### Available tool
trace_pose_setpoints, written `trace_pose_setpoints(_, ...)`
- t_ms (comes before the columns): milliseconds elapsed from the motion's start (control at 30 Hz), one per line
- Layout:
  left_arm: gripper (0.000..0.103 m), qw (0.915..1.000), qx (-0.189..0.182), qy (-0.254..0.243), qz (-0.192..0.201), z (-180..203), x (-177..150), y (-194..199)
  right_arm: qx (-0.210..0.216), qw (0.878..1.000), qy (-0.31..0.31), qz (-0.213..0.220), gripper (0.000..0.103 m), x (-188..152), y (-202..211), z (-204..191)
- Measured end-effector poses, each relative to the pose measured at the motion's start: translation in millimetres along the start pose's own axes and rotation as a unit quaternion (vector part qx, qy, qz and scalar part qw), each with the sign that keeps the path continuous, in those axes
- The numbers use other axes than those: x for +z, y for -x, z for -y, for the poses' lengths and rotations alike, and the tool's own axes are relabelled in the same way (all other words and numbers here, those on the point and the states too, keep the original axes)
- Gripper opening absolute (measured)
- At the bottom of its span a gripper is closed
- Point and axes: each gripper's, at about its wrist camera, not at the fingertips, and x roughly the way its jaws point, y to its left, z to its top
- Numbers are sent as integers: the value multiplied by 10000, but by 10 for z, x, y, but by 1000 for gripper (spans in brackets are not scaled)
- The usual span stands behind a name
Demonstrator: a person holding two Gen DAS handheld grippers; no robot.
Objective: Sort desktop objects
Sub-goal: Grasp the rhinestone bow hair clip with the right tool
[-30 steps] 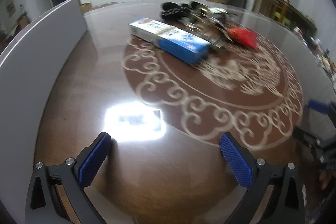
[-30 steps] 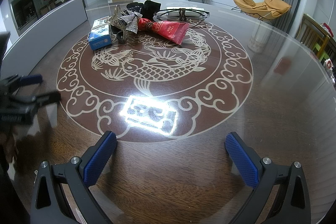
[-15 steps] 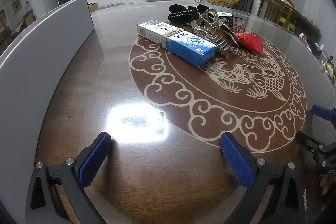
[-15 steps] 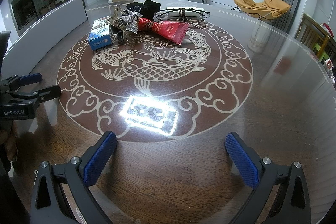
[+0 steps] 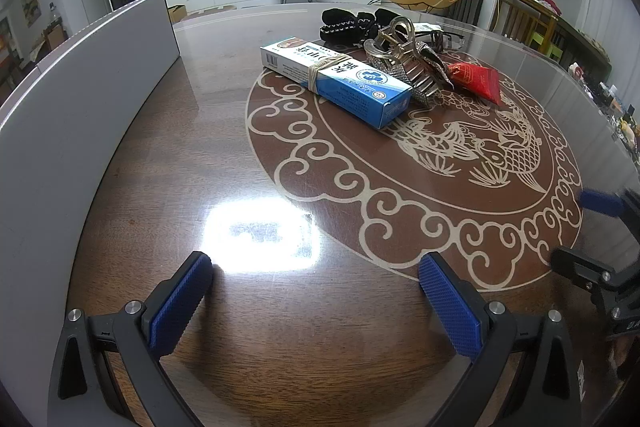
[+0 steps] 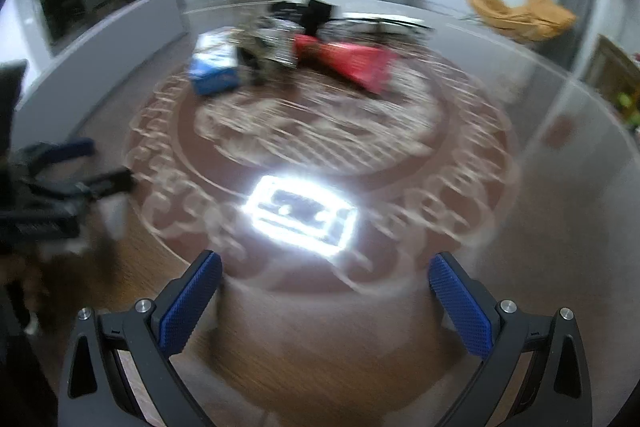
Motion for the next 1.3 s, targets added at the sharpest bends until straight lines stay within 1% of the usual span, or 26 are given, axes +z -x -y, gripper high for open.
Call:
trace_pose_setpoints(67, 103, 10000, 0, 0, -1, 0, 0, 0, 382, 9993, 33, 2, 103, 199, -116, -102)
trace_pose_setpoints(100, 103, 10000, 0, 0, -1, 0, 0, -1, 456, 9989, 55, 9, 103, 309, -197, -149)
trace_pose_setpoints(200, 103, 10000, -1, 0, -1, 0, 1, -3, 543, 9984, 121, 21, 103, 621, -416, -246)
trace_pose_setpoints(267, 103, 10000, -1, -1, -1, 0, 1, -5, 573, 9984, 3, 19, 103, 877, -599, -274)
trace_pose_setpoints(367, 103, 10000, -2, -2, -1, 0, 1, -7, 722, 9953, -636, 130, 103, 1196, -762, -174)
trace_pose_setpoints(433, 103, 10000, -2, -3, 0, 1, -2, -4, 954, 9885, -1160, 163, 103, 1341, -854, -74)
trace_pose_setpoints(500, 103, 10000, -2, -3, -2, 1, -2, -5, 1052, 9840, -1426, 197, 103, 1437, -926, -50)
trace_pose_setpoints(533, 103, 10000, -2, -1, -1, 1, -2, -4, 1087, 9831, -1461, 195, 99, 1483, -961, -58)
trace_pose_setpoints(567, 103, 10000, -2, -1, -2, 0, 2, -9, 1064, 9836, -1440, 198, 91, 1528, -986, -85)
trace_pose_setpoints(600, 103, 10000, -2, -1, -2, -1, 2, -9, 1006, 9858, -1332, 185, 77, 1568, -1004, -129)
trace_pose_setpoints(633, 103, 10000, -2, -1, -2, 1, -2, -6, 973, 9875, -1229, 149, 69, 1591, -1017, -163)
trace_pose_setpoints(733, 103, 10000, -14, 5, -1, -3, 0, -7, 668, 9938, -873, 159, 67, 1635, -1007, -282)
trace_pose_setpoints(800, 103, 10000, -22, 5, -1, 5, 1, -7, 564, 9957, -704, 212, 66, 1654, -983, -343)
trace_pose_setpoints(833, 103, 10000, -29, 5, -1, 7, -2, -4, 631, 9961, -591, 199, 66, 1638, -976, -384)
trace_pose_setpoints(900, 103, 10000, -28, 0, 3, 16, -8, 2, 938, 9950, -316, 97, 66, 1602, -968, -488)
trace_pose_setpoints(967, 103, 10000, -27, 0, 4, 21, -13, 4, 1256, 9921, 20, -25, 64, 1513, -928, -617)
trace_pose_setpoints(1000, 103, 10000, -24, 2, 5, 27, -19, 7, 1416, 9898, 155, -101, 61, 1478, -906, -683)
trace_pose_setpoints(1033, 103, 10000, -21, 3, 4, 23, -16, 5, 1539, 9875, 301, -157, 61, 1432, -864, -754)
trace_pose_setpoints(1067, 103, 10000, -18, 5, 7, 21, -20, 8, 1520, 9875, 374, -160, 61, 1405, -839, -783)
trace_pose_setpoints(1133, 103, 10000, -14, 14, 11, 25, -37, 20, 1287, 9905, 479, -38, 61, 1333, -751, -787)
trace_pose_setpoints(1233, 103, 10000, -13, 17, 13, 38, -52, 31, 839, 9956, 402, 101, 61, 1218, -639, -632)
trace_pose_setpoints(1300, 103, 10000, -14, 18, 13, 34, -50, 30, 670, 9968, 396, 169, 61, 1115, -543, -530)
